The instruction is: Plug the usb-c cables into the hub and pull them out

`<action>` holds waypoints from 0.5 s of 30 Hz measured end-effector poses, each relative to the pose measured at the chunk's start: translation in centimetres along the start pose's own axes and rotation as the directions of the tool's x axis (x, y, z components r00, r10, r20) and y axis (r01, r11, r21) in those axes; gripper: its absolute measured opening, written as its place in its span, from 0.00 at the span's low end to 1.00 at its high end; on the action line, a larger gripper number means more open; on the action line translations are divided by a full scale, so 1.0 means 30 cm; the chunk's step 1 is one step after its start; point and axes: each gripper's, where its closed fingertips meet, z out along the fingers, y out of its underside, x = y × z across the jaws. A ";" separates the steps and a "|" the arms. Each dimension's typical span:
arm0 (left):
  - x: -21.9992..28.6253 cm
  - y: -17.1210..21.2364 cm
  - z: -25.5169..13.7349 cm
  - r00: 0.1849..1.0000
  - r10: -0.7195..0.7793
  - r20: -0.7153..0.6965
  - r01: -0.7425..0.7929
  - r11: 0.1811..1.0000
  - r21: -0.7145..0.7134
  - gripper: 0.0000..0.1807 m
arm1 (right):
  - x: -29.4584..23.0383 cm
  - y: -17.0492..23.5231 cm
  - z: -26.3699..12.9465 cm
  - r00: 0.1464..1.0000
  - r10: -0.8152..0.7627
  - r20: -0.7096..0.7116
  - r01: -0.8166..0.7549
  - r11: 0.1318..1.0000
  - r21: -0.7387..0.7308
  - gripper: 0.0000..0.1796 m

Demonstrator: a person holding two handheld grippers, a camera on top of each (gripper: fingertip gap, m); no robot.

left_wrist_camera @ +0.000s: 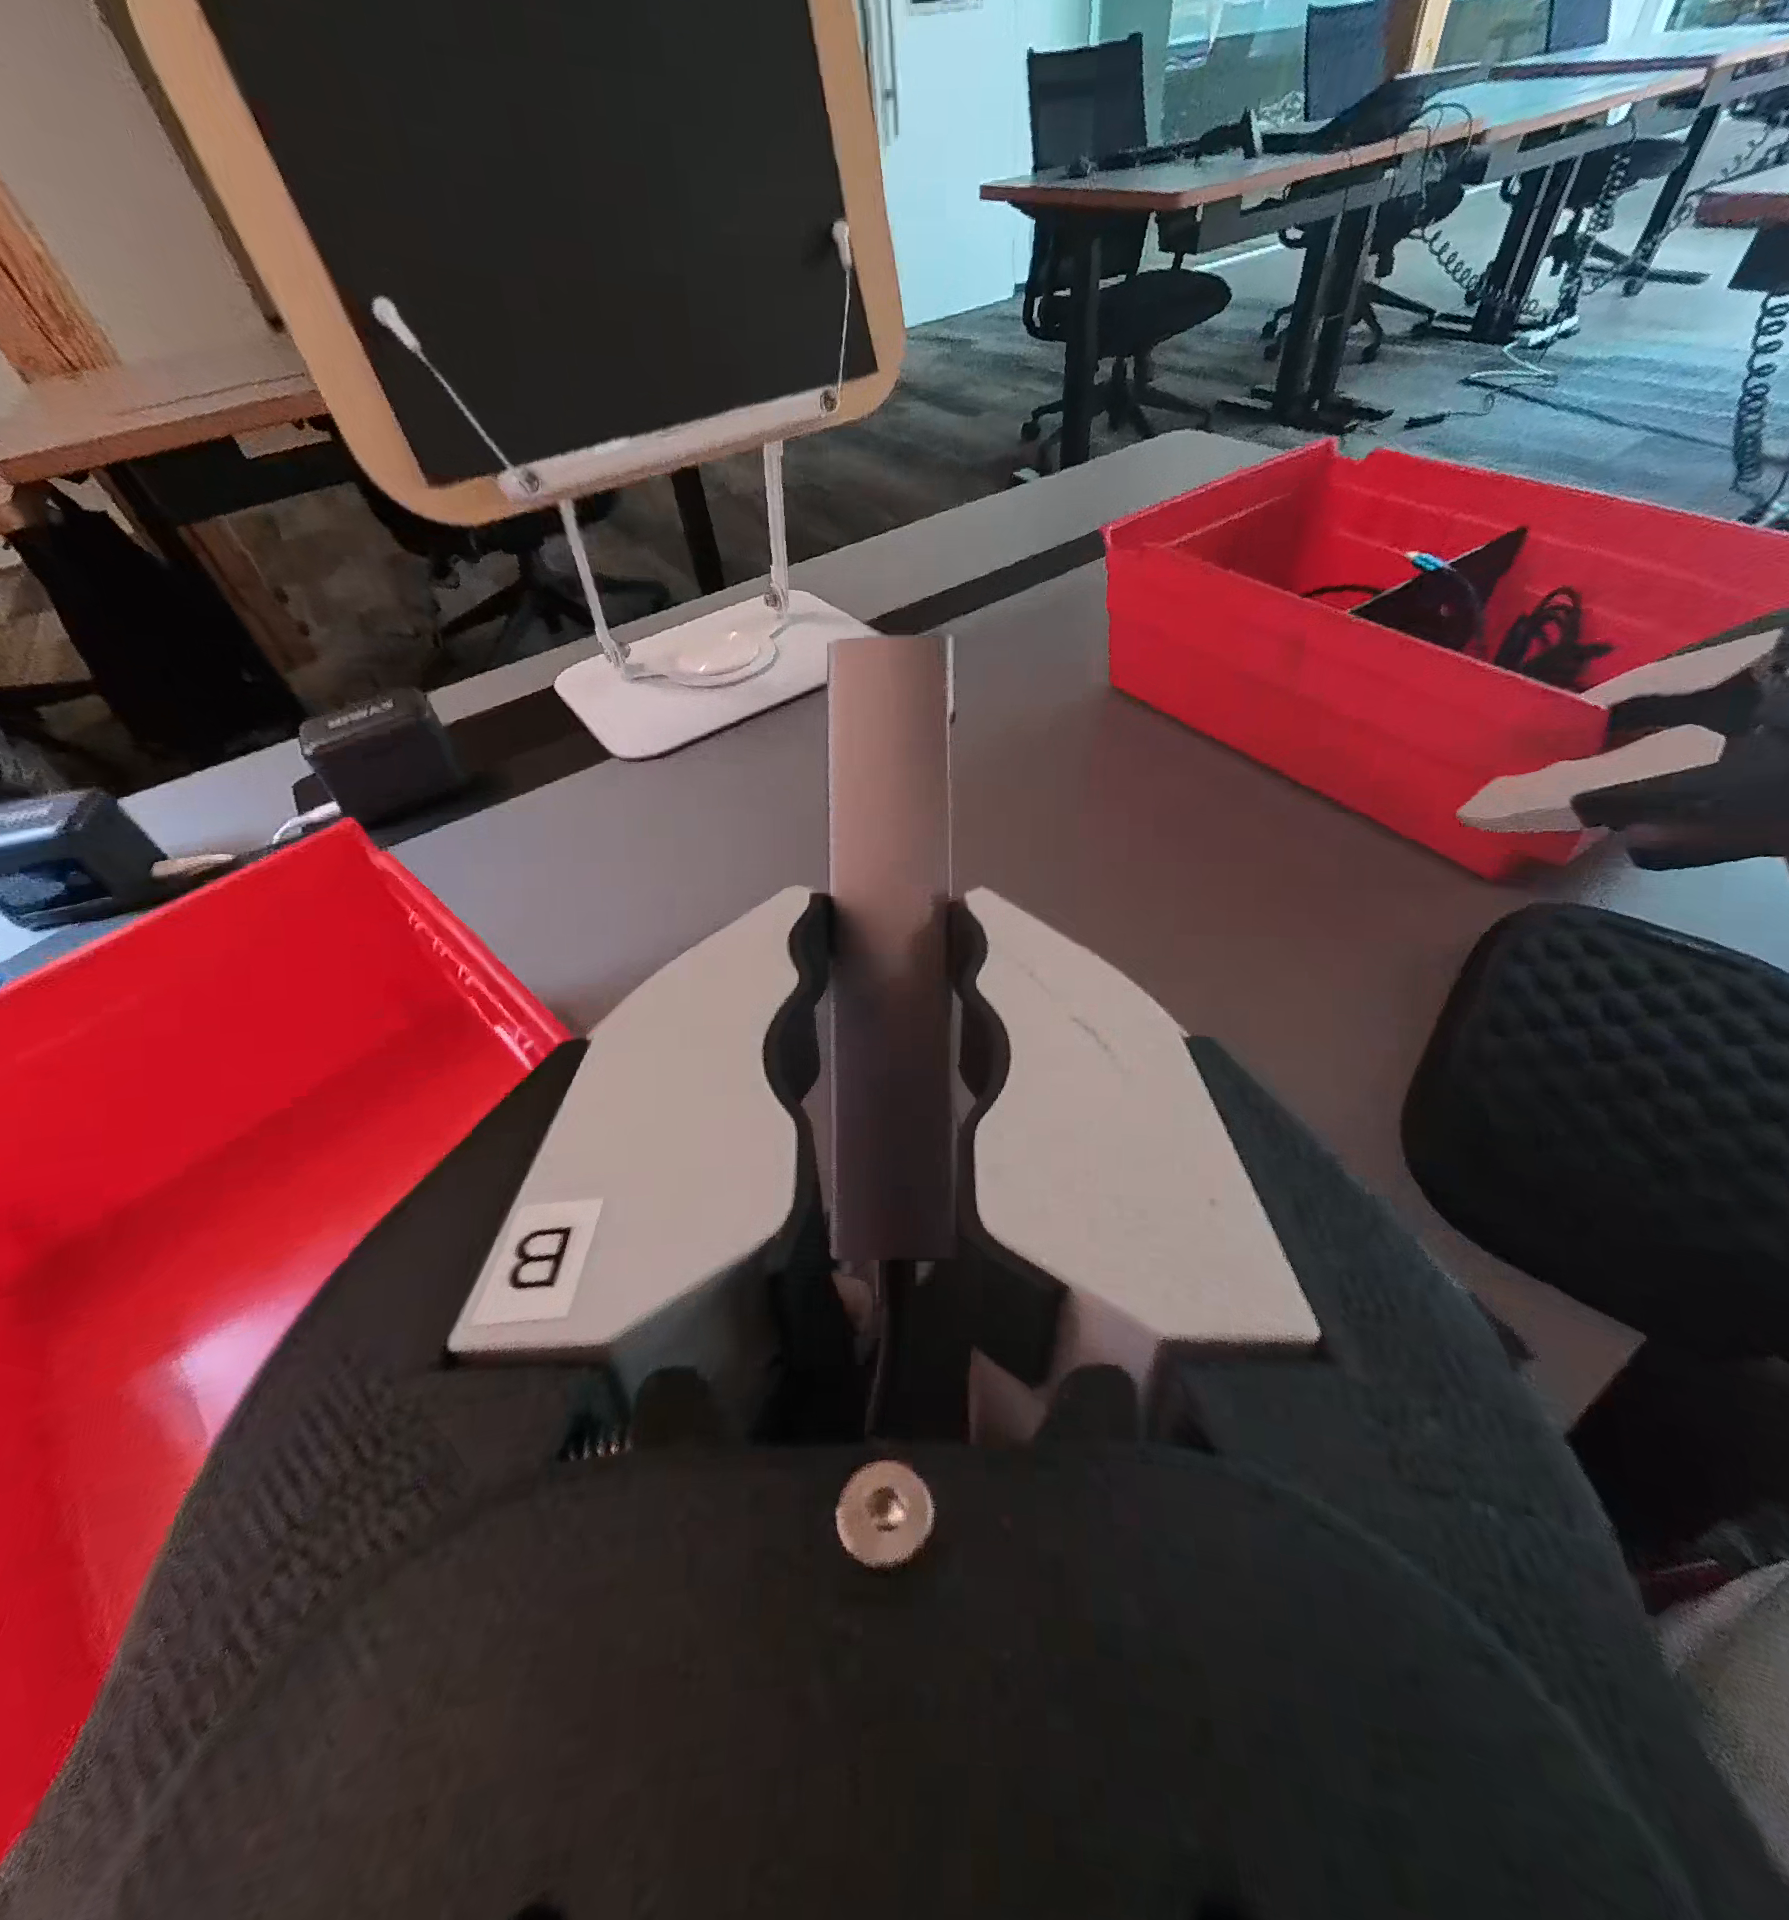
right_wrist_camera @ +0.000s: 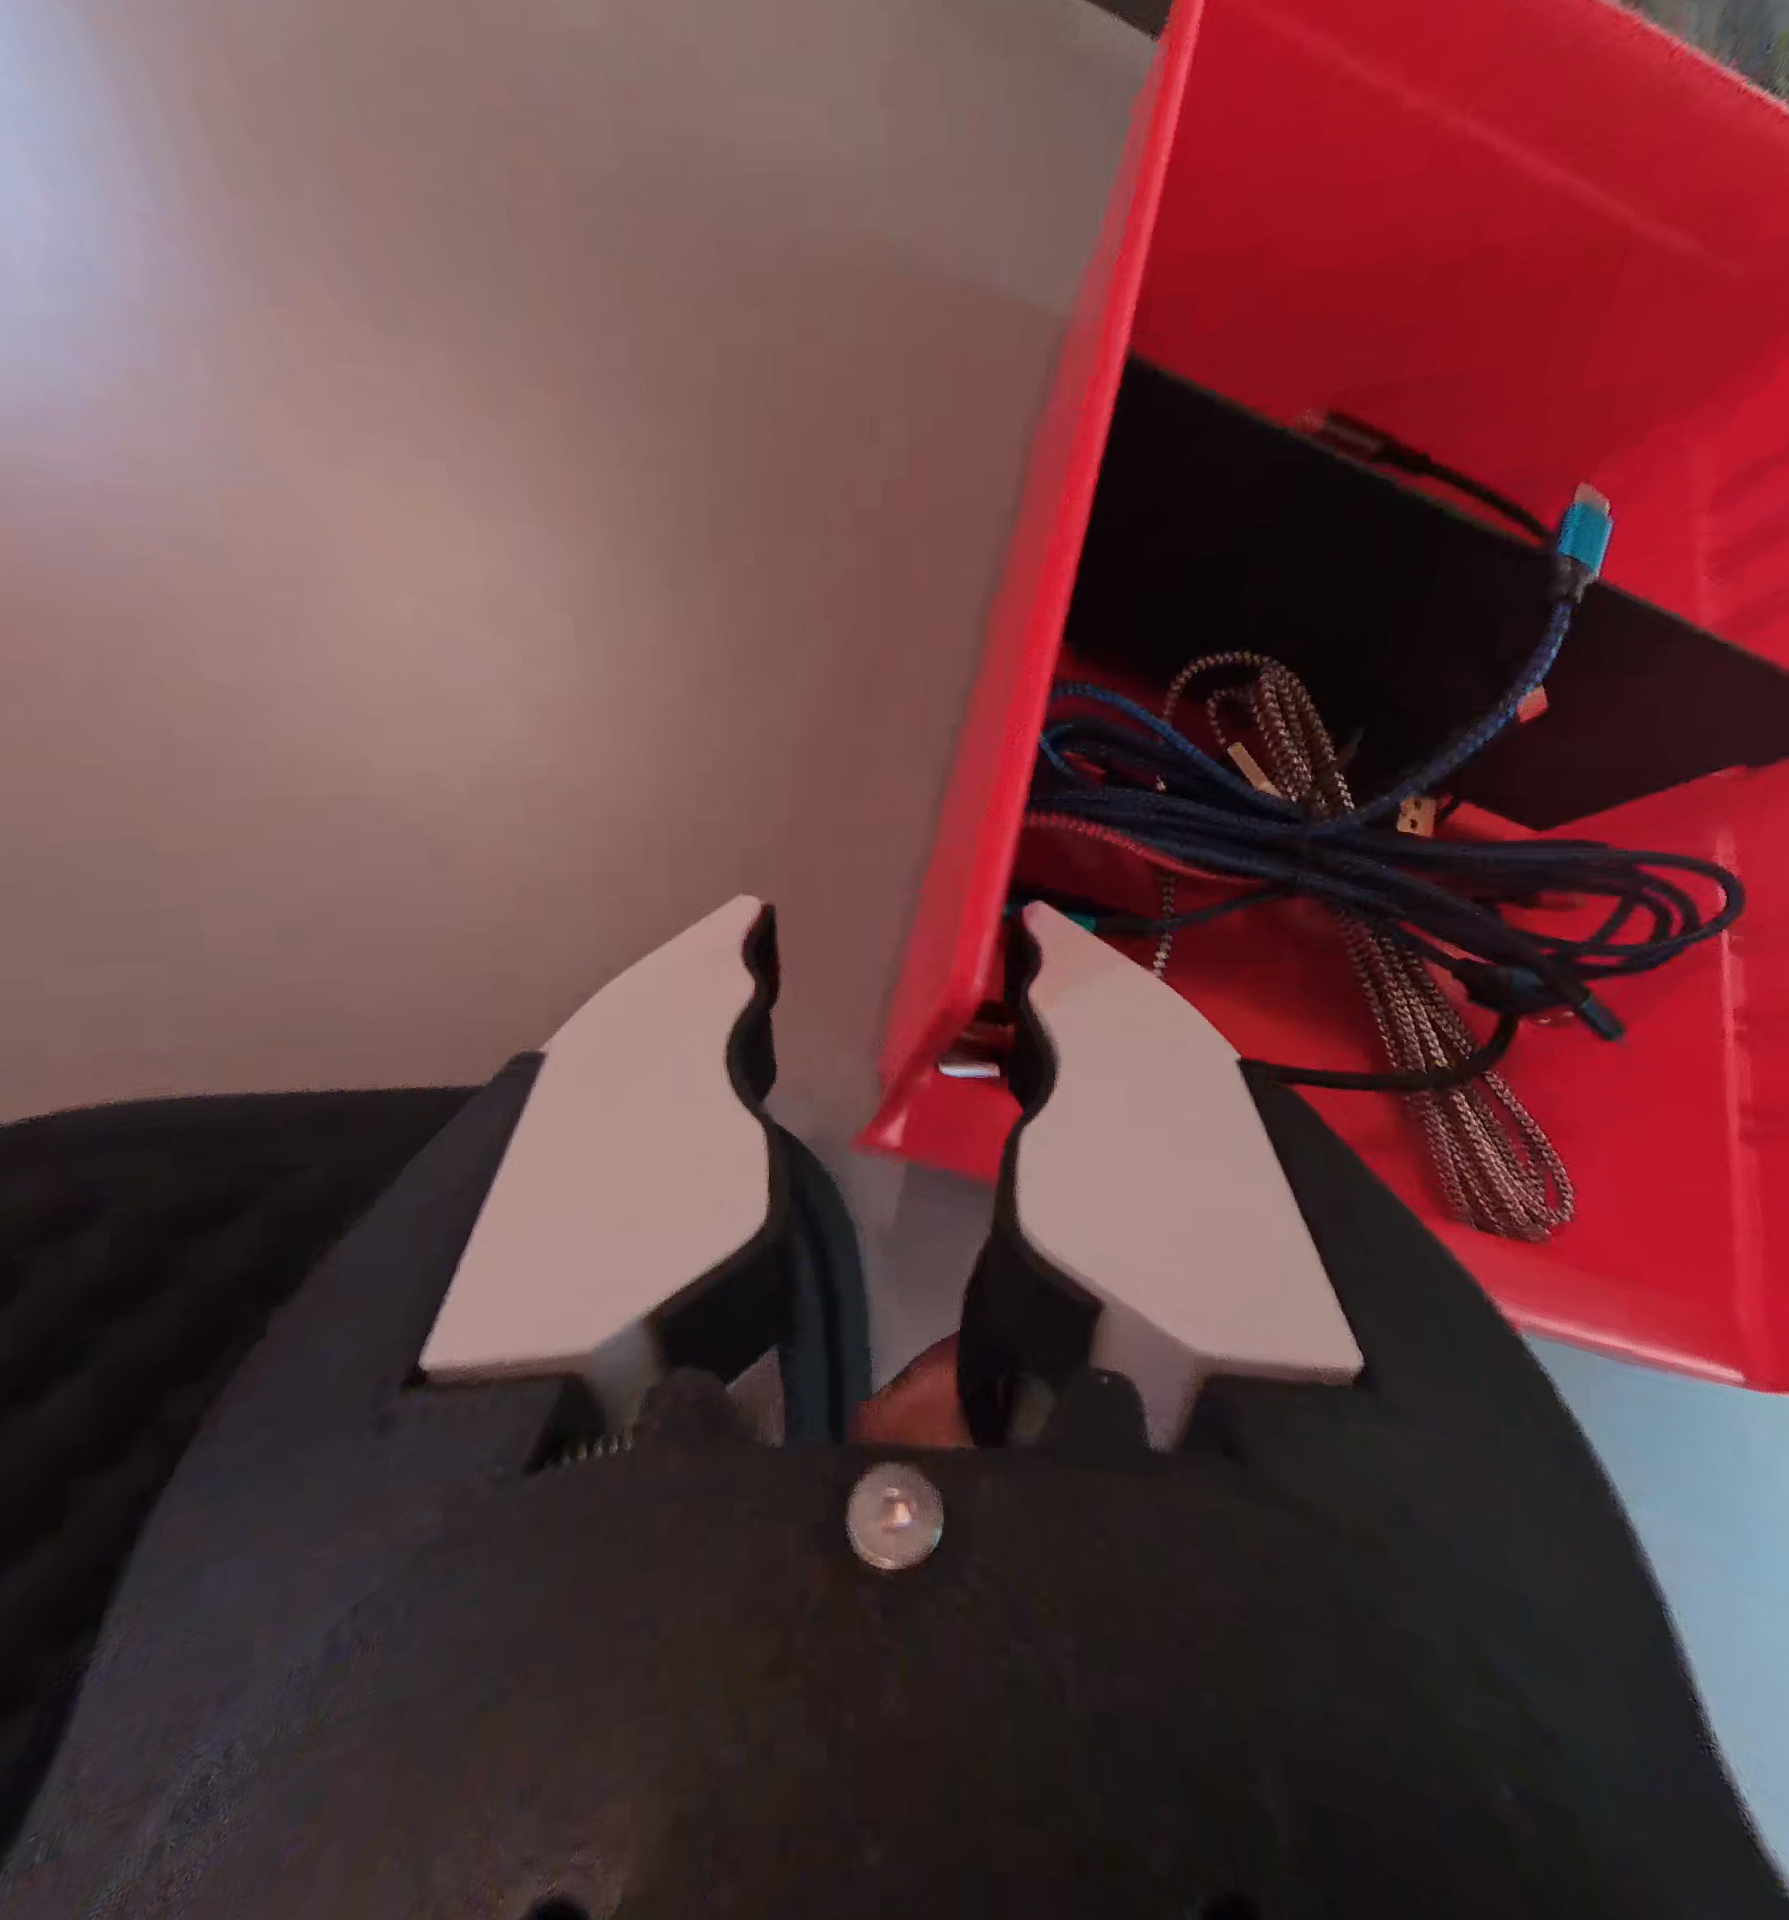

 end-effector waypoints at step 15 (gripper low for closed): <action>0.407 -0.253 0.246 0.824 0.531 -0.196 -0.461 0.831 0.311 0.13 | -0.237 -0.444 -0.505 0.635 -0.109 0.765 -0.420 0.782 0.460 0.31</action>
